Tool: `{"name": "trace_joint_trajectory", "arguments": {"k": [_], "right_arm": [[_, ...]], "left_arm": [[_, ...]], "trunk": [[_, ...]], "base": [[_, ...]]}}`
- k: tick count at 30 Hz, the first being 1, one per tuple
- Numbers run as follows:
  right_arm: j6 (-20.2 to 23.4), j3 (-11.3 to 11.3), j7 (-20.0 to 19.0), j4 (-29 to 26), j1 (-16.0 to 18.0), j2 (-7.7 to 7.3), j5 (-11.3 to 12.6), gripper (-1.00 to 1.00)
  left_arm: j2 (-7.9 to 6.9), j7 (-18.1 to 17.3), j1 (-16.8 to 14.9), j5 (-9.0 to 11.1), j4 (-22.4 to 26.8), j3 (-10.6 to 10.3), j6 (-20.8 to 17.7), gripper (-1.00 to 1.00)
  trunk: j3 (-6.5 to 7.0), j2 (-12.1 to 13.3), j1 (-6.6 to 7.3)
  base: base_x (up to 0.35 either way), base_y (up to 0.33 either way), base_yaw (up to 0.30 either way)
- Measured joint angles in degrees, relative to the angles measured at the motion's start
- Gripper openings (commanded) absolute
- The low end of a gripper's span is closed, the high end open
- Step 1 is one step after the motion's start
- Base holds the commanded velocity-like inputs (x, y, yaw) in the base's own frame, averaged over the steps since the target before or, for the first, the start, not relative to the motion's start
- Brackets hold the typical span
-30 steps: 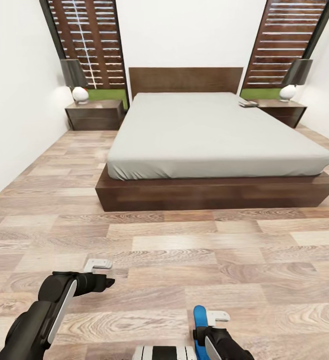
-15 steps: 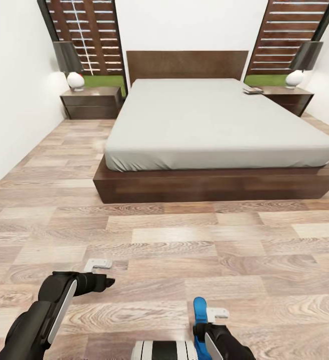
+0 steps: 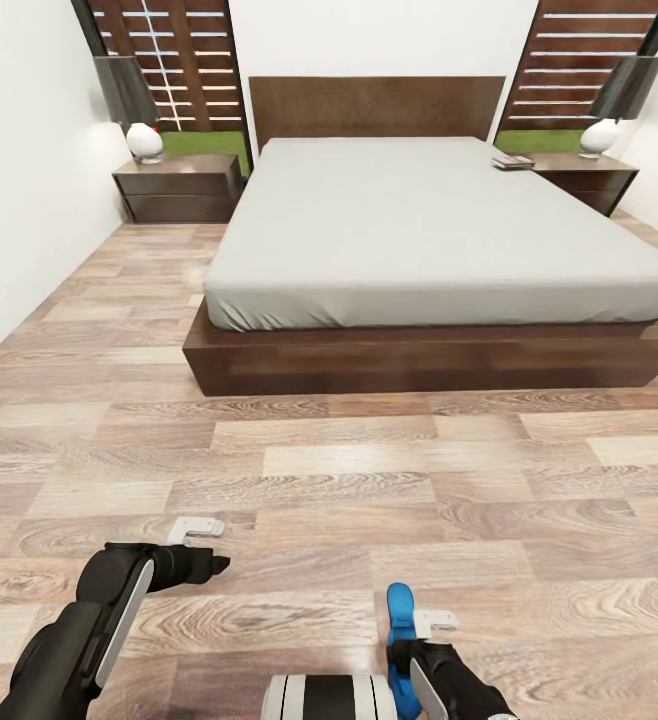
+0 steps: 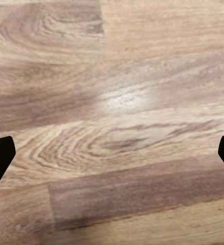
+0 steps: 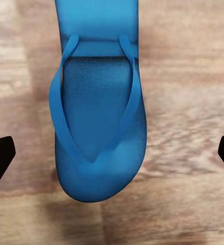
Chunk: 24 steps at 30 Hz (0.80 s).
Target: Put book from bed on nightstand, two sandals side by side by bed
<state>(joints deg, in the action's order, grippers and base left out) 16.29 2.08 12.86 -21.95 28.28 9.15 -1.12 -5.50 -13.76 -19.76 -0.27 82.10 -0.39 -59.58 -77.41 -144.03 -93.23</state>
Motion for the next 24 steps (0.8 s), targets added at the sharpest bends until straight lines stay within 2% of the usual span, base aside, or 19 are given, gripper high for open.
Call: {"name": "trace_joint_trajectory", "arguments": {"k": [8, 13, 17, 20, 24], "right_arm": [[0.0, -0.1, 0.0, 0.0, 0.6, -0.24, 0.0, 1.00], [0.8, -0.1, 0.1, -0.1, 1.2, -0.39, 0.0, 1.00], [4.6, -0.2, 0.1, -0.2, 2.4, -0.46, -0.1, 1.00], [6.4, -0.2, 0.1, -0.2, 3.1, -0.48, -0.1, 1.00], [7.0, -0.2, 0.1, -0.2, 3.4, -0.49, -0.1, 1.00]], "left_arm": [[0.00, 0.0, 0.0, 0.0, 0.1, 0.1, 0.0, 1.00], [0.00, 0.1, 0.0, 0.0, 0.1, 0.1, 0.0, 1.00], [0.00, 0.1, -0.1, 0.1, 0.0, 0.1, 0.0, 1.00], [0.00, 0.1, -0.1, 0.2, 0.0, 0.1, 0.1, 1.00], [0.00, 0.1, -0.1, 0.2, 0.0, 0.1, 0.1, 1.00]], "trunk": [[0.00, 0.0, 0.00], [-1.10, -0.1, -0.13], [-1.99, -0.1, -0.23], [-1.99, -0.1, -0.23], [-2.87, -0.2, -0.34]], "base": [[0.000, 0.000, 0.000], [0.000, 0.000, 0.000], [0.000, 0.000, 0.000], [0.000, 0.000, 0.000], [0.000, 0.000, 0.000]]}}
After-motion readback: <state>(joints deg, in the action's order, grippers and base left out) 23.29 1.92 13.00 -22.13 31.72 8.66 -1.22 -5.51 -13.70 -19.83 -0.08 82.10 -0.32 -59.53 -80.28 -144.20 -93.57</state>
